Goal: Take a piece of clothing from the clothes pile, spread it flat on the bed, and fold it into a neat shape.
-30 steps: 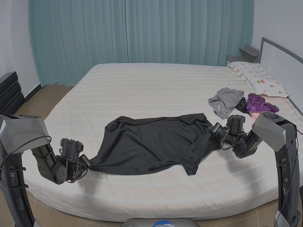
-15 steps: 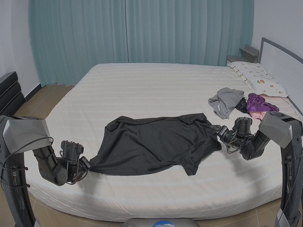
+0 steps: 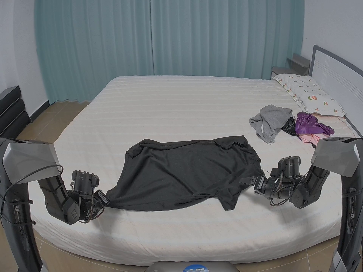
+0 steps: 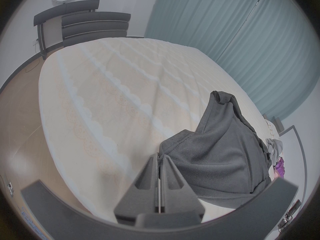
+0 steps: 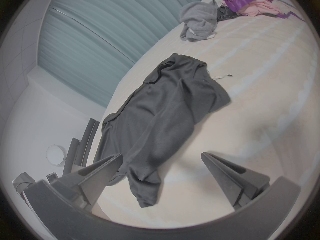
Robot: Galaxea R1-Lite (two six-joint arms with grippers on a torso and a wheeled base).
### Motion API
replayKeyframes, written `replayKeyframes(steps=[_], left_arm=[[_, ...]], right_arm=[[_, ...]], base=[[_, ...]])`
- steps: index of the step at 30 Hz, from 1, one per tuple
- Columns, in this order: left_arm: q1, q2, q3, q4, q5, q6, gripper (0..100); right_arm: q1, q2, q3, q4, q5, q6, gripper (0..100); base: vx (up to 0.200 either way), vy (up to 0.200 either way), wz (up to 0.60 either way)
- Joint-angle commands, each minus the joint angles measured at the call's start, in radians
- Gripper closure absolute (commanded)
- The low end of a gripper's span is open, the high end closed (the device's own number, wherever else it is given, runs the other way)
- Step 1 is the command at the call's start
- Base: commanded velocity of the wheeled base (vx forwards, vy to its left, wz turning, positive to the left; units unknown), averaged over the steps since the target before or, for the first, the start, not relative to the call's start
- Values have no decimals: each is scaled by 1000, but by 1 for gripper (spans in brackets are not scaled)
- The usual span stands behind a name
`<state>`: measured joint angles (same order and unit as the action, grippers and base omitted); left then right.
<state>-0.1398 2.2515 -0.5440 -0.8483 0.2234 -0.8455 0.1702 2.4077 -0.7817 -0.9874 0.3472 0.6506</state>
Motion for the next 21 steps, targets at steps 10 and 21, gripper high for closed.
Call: replayKeyframes(steps=[10, 21], left_arm=[[-3, -1, -8, 0, 1, 0, 100], [-3, -26, 6, 0, 2, 6, 100]], right_arm=[[26, 97, -149, 16, -54, -2, 100], [14, 1, -47, 1, -54, 11, 100]], base=[[0, 0, 0], [0, 0, 0]])
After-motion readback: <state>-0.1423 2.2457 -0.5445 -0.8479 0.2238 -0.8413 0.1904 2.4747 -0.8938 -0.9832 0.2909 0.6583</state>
